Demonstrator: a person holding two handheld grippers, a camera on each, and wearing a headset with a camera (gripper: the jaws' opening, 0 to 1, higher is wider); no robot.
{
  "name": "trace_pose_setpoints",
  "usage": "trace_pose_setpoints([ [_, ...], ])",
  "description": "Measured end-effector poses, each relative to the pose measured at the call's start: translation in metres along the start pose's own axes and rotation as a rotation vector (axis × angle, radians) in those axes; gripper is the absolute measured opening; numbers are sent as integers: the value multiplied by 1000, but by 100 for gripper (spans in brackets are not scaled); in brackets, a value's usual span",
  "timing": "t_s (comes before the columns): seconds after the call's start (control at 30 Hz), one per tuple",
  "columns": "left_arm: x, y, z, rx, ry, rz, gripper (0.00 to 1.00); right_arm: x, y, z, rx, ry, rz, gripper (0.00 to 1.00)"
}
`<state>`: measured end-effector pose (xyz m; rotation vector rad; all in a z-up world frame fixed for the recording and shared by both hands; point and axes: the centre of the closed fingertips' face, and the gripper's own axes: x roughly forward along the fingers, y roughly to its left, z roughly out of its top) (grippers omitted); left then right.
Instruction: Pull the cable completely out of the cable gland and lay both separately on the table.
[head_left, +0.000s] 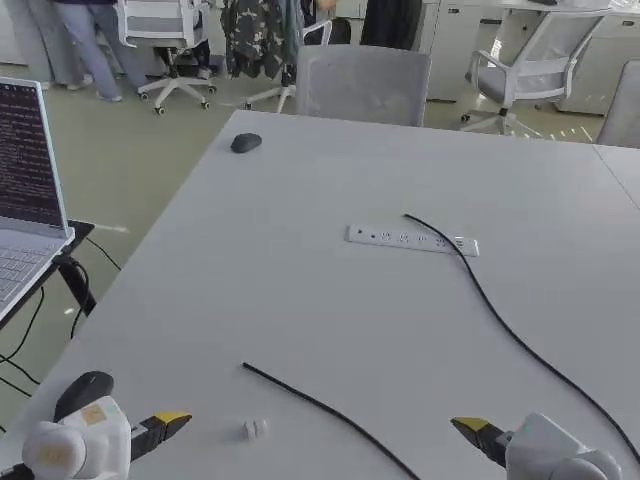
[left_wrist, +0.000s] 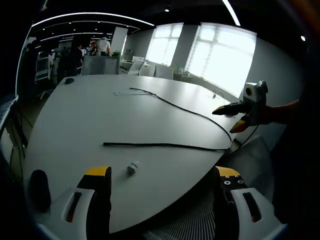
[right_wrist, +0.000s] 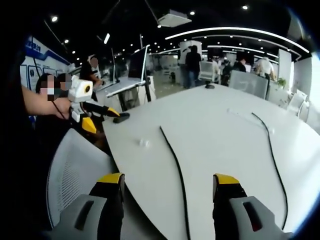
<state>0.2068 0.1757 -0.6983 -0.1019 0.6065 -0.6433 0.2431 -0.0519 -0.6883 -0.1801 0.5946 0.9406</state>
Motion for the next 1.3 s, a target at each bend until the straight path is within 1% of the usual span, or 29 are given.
trace_pose_setpoints([
  [0.03,0,0,-1,4,2,0,85,-2,-1,-2,7,1,-1,74],
  [0.07,-1,0,-3,6,15,-1,85,-4,-1,-4,11,2,-5,75],
  [0.13,-2,-1,-5,12,25,1,86,-7,1,-10,24,13,0,78],
  [0.23,-5,-2,-5,5,13,3,88,-9,5,-16,19,20,4,80],
  [0.27,-5,-2,-5,1,11,3,89,-9,5,-20,15,31,4,81],
  [0.33,-4,-2,-8,-6,20,1,91,-10,4,-26,15,44,4,82],
  [0.37,-5,-4,-9,-5,28,-2,92,-11,4,-28,19,48,3,83],
  [0.43,-5,-7,-9,5,30,-5,93,-14,4,-28,29,38,2,85],
  [0.5,-6,-8,-9,4,29,-5,94,-16,3,-29,44,33,6,88],
  [0.57,-6,-8,-9,-1,31,-6,95,-18,6,-31,50,36,19,91],
  [0.63,-5,-9,-10,0,36,-10,96,-19,8,-33,57,37,25,95],
  [0.67,-4,-9,-10,3,33,-12,97,-19,8,-33,59,35,22,98],
  [0.77,-3,-10,-9,-2,34,-13,99,-19,9,-37,73,43,24,99],
  [0.83,-3,-10,-7,6,33,-15,99,-20,11,-38,78,44,28,99],
  [0.93,-3,-10,-7,7,36,-19,99,-19,13,-42,79,54,41,99],
  [1.07,-2,-9,-11,7,51,-23,99,-18,12,-43,70,63,39,99],
  [1.2,-1,-11,-10,6,47,-24,99,-17,14,-45,87,63,42,99],
  [1.3,0,-12,-10,2,50,-25,99,-16,17,-48,95,65,57,95],
])
